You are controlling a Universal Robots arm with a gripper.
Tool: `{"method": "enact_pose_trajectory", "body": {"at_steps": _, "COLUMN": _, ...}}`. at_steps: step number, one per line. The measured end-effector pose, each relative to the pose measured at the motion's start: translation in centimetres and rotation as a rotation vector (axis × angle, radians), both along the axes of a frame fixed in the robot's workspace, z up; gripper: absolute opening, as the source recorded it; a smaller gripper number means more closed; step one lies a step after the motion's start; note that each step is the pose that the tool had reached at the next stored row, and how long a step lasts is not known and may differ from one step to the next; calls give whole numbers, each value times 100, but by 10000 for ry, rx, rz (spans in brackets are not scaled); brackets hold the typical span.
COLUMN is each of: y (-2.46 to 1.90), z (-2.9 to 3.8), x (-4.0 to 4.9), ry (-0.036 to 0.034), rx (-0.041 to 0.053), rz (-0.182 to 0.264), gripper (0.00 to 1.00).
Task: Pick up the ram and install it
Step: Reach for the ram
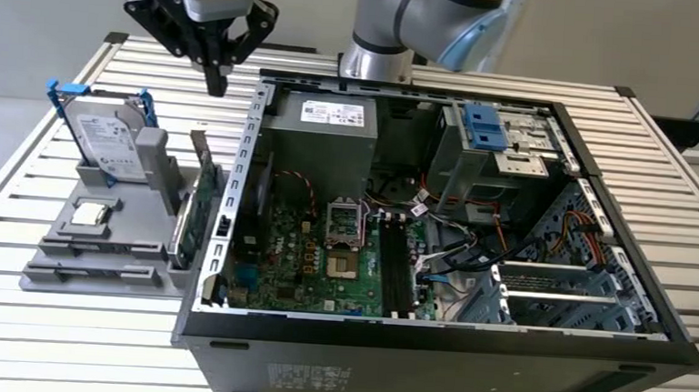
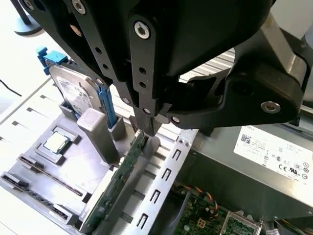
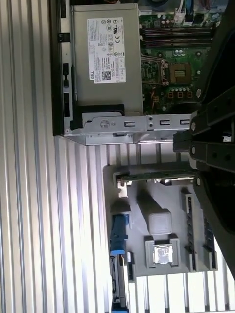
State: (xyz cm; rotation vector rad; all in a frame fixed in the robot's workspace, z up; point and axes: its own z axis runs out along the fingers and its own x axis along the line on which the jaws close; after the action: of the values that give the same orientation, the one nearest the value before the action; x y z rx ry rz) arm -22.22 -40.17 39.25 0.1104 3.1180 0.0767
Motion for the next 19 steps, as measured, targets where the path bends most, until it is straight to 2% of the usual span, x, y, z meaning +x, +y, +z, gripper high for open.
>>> {"method": "enact_pose_trajectory", "body": {"at_steps": 8, "y": -3, "z": 0, "x": -172, "ry": 0, "rx": 0, "rz": 0, "gripper": 0}}
{"method": "enact_pose_trajectory", "body": {"at_steps": 19, "y": -3, "z": 0, "x": -258, "ry": 1, "rx": 0, "rz": 0, "gripper": 0}}
